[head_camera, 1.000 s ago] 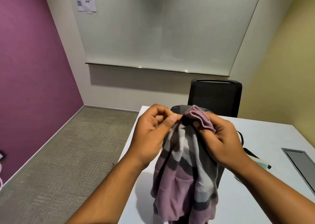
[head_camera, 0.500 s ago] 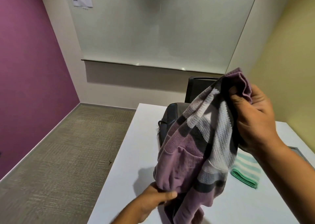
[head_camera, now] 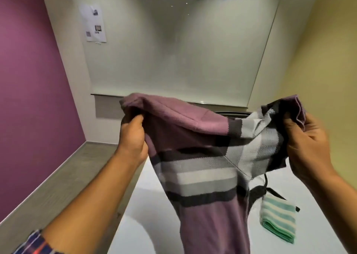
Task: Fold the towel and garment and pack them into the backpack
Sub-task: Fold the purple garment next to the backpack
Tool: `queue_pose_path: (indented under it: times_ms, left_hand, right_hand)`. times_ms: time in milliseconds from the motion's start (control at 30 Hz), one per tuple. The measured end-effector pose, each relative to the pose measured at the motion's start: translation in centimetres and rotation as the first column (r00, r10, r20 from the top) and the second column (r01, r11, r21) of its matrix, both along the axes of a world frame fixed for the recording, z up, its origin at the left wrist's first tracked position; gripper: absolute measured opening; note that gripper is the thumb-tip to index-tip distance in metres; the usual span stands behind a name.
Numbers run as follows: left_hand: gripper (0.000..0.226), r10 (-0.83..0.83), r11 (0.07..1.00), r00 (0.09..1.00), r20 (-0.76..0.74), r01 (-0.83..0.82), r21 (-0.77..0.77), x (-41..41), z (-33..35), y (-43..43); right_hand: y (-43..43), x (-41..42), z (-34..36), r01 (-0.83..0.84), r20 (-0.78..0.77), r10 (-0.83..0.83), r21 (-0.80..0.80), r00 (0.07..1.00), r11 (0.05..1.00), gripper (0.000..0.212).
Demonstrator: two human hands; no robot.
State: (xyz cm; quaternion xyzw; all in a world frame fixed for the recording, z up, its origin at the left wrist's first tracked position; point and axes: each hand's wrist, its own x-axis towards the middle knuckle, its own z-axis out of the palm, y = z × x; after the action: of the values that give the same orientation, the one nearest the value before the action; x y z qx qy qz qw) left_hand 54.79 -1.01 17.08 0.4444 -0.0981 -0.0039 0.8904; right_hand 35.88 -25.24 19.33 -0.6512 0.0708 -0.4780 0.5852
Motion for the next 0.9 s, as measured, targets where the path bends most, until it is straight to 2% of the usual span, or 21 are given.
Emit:
queue_pose_path:
  times_ms: [67, 133, 200, 300, 434, 567, 634, 801, 901]
  left_hand:
    - [0.021, 0.052, 0.999, 0.99, 0.129, -0.054, 0.011, 1.0, 3.7, -0.1]
    - [0.016, 0.099, 0.983, 0.956, 0.275, -0.138, 0.125, 2.1, 6.2, -0.1]
    - [0.016, 0.147, 0.939, 0.902, 0.406, -0.257, 0.23, 2.6, 8.3, -0.1]
    - [0.019, 0.181, 0.906, 0.838, 0.515, -0.346, 0.243, 3.2, 10.8, -0.3]
    - [0.021, 0.171, 0.892, 0.802, 0.573, -0.372, 0.255, 4.1, 13.2, -0.7]
    - [0.017, 0.132, 0.884, 0.808, 0.574, -0.358, 0.301, 4.8, 16.7, -1.3]
    - [0.015, 0.141, 0.884, 0.825, 0.547, -0.354, 0.305, 5.3, 18.0, -1.4]
    - [0.007, 0.203, 0.909, 0.821, 0.534, -0.361, 0.209, 5.1, 19.2, 0.4]
    - [0.011, 0.212, 0.946, 0.793, 0.572, -0.312, 0.082, 2.5, 16.9, 2.7]
  right_hand:
    - [-0.9, 0.9, 0.8, 0.034, 0.024, -0.034, 0.007, 0.999, 0.999, 0.019]
    - [-2.2, 1.9, 1.6, 0.094, 0.053, -0.095, 0.013, 0.994, 0.995, 0.007]
    - [-3.6, 2.5, 2.8, 0.159, 0.076, -0.157, -0.016, 0.985, 0.987, 0.013]
    - [-5.4, 3.0, 4.6, 0.215, 0.071, -0.207, -0.13, 0.976, 0.968, 0.015]
    - [-7.0, 3.8, 6.3, 0.249, 0.045, -0.245, -0.218, 0.968, 0.944, 0.032]
    - [-8.3, 5.7, 9.5, 0.185, -0.101, -0.21, -0.213, 0.972, 0.959, 0.036]
    - [-8.8, 6.6, 10.9, 0.175, -0.148, -0.218, -0.261, 0.965, 0.949, 0.037]
    - [-8.2, 7.0, 12.8, 0.192, -0.099, -0.229, -0.29, 0.968, 0.937, 0.041]
    - [-5.8, 5.3, 11.3, 0.119, -0.083, -0.141, -0.226, 0.987, 0.967, 0.044]
